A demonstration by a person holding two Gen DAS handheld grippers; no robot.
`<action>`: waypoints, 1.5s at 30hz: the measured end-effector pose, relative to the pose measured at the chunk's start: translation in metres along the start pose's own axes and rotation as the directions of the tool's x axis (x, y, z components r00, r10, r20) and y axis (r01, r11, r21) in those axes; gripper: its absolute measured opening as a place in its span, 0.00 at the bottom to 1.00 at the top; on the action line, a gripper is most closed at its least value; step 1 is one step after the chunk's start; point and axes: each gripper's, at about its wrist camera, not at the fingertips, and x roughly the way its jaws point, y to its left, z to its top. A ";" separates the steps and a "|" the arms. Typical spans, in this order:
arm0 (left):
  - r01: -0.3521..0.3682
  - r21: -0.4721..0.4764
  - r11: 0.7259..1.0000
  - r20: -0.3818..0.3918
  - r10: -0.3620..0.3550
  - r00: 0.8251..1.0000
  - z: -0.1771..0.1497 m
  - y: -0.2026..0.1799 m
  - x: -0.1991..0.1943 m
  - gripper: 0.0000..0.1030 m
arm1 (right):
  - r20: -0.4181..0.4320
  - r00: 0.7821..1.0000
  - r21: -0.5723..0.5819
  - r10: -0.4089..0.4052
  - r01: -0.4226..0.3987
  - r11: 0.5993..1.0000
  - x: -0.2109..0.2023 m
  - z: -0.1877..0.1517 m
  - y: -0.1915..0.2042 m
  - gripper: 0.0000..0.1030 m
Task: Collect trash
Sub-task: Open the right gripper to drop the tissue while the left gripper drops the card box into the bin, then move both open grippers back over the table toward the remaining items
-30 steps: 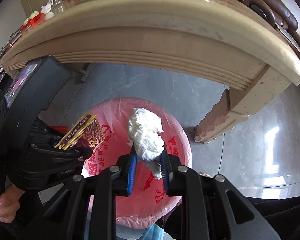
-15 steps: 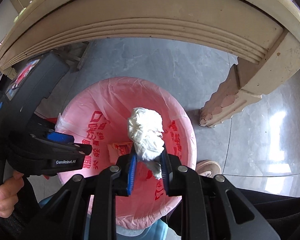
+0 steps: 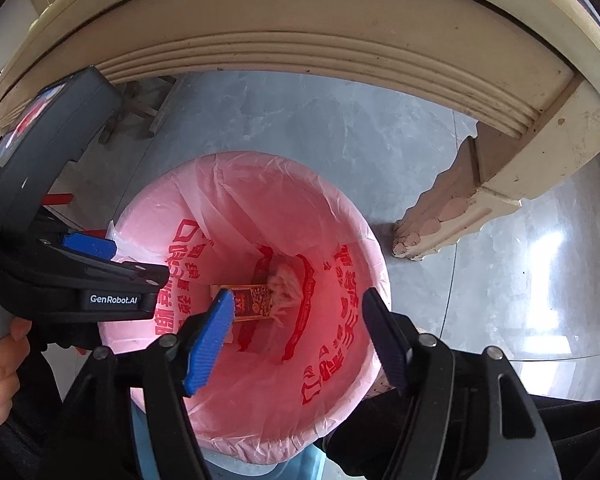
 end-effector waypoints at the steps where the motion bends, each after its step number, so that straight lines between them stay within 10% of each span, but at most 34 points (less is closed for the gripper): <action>1: 0.000 0.000 1.000 0.003 0.000 1.000 -0.001 0.000 0.001 0.61 | -0.001 1.000 0.000 0.002 -0.002 1.000 0.000 0.000 0.000 0.63; 16: -0.045 0.029 0.999 0.077 0.042 0.996 -0.013 -0.004 -0.022 0.61 | 0.016 1.000 0.011 0.025 -0.026 1.000 -0.012 0.001 0.005 0.64; 26: -0.089 0.100 0.991 0.257 0.061 0.965 -0.049 0.006 -0.118 0.62 | 0.138 0.988 0.067 0.068 -0.078 0.995 -0.085 0.008 -0.003 0.78; 37: -0.129 0.187 0.974 0.546 0.006 0.838 -0.067 0.019 -0.304 0.79 | 0.385 0.922 0.075 0.053 -0.088 0.993 -0.231 0.056 -0.037 0.93; 45: -0.236 0.441 0.866 0.562 -0.061 0.825 -0.063 -0.016 -0.398 0.82 | 0.403 0.915 -0.117 0.028 0.021 0.993 -0.317 0.111 -0.046 0.93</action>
